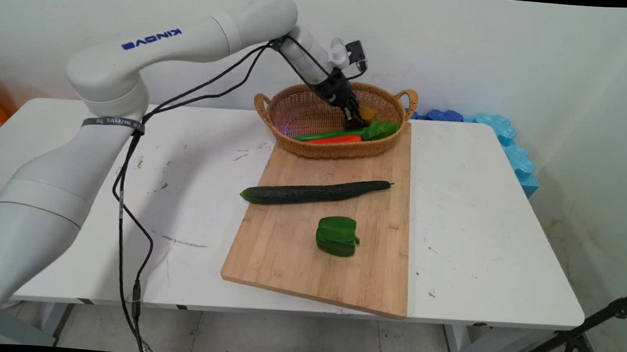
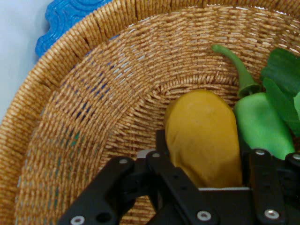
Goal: Place the picked object on the cutting board
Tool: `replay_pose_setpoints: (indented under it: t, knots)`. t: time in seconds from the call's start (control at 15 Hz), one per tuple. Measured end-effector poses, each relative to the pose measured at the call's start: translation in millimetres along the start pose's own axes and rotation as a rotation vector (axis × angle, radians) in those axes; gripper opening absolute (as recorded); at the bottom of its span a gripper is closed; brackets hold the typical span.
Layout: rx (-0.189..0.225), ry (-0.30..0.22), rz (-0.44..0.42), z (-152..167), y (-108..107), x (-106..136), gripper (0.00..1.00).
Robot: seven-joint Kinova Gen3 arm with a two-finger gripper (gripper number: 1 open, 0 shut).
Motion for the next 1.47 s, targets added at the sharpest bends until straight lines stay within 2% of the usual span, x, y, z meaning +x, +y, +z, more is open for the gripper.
replay_pose_setpoints:
  t: [0.53,1.0,1.2,1.47]
  knots:
    - [0.033,0.011,-0.030,-43,7,7,0.00]
    - [0.059,0.024,-0.098,-119,31,11,0.00]
    - [0.050,0.027,-0.124,-150,48,10,0.00]
    - [0.011,0.025,-0.153,-190,78,2,0.00]
